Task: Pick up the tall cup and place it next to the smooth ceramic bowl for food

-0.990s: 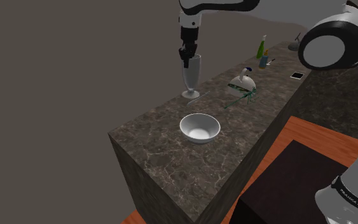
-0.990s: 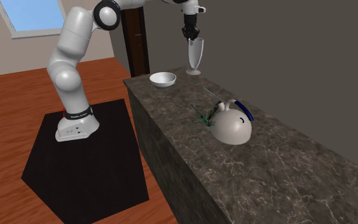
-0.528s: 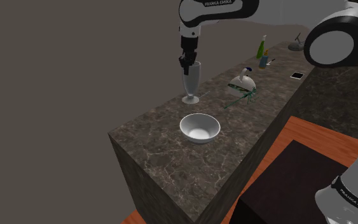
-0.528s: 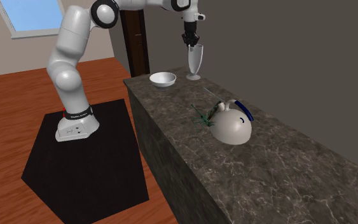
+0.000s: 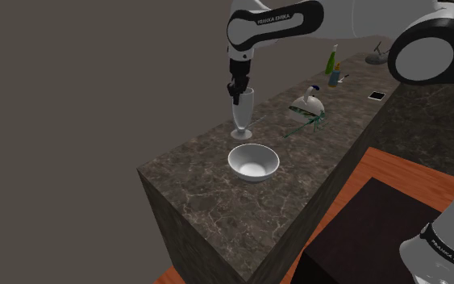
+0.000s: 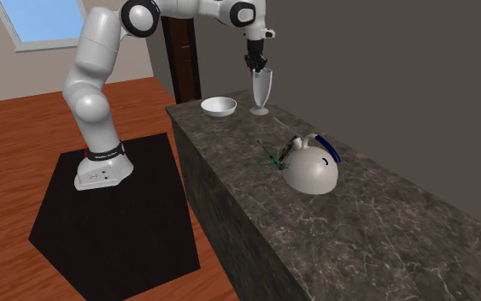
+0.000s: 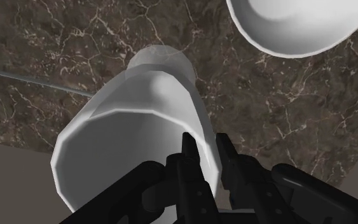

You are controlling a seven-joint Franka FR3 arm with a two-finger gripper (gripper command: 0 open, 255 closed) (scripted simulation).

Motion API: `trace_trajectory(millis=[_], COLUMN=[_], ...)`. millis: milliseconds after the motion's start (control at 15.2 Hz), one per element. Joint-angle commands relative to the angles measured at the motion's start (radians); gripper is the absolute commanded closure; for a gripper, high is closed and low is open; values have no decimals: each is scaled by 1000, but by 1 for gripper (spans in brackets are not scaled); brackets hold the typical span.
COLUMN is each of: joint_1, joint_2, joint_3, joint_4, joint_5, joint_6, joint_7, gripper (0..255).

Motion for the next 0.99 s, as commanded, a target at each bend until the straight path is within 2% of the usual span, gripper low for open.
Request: trace_trajectory(millis=[0, 396, 924], joint_1=[3, 7, 7], joint_2=[1, 9, 9], joint_3=[1, 3, 3], joint_4=[-24, -91, -91], joint_5=[1, 5, 5], joint_6=[27, 101, 101], joint_7=[0, -6, -6], gripper=[255, 255, 255])
